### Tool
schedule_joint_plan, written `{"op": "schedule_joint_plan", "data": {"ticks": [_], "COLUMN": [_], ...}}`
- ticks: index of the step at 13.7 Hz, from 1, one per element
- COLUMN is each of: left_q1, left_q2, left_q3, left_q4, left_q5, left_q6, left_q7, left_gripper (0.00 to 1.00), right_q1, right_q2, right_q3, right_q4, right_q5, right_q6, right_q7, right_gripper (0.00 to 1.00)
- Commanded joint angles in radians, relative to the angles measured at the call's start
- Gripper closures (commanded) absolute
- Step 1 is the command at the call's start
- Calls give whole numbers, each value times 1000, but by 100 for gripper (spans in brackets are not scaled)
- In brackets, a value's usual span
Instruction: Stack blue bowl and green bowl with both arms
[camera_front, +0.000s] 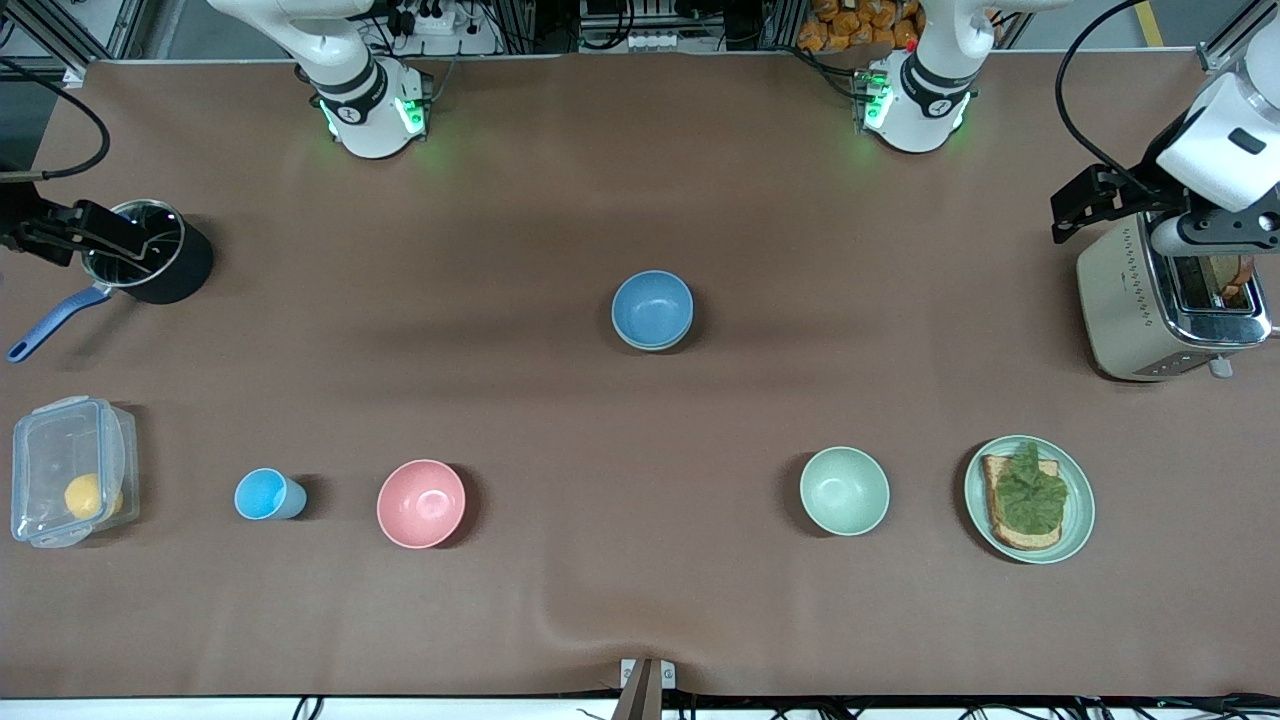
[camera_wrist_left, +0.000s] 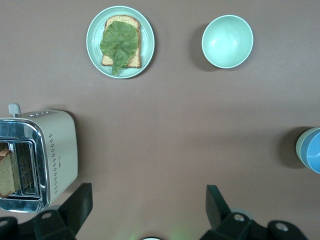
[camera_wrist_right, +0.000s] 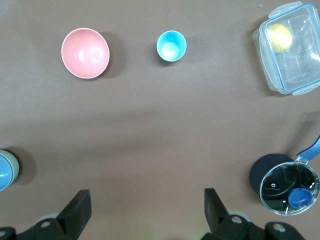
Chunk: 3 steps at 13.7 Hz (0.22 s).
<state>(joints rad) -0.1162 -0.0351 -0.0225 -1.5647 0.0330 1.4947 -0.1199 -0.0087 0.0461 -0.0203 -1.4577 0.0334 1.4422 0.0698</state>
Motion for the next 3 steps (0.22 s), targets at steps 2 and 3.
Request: {"op": "schedule_joint_plan", "data": {"ticks": [2,3], "left_q1": [38,39], "left_q2": [-6,-3], "left_q3": [-11,-11], "left_q4": [5,6], "left_q5": [10,13], "left_q6": [-19,-19], "left_q7": [-1,-1], "left_gripper": [0,0], "right_q1": [-24,-24], "right_q2": [-31,-29], "right_q3": [26,28], "right_q4": [-21,-21], "right_q5": [-20,-20], "right_q6": [-2,-2], "right_q7": [7,5], "right_gripper": [0,0]}}
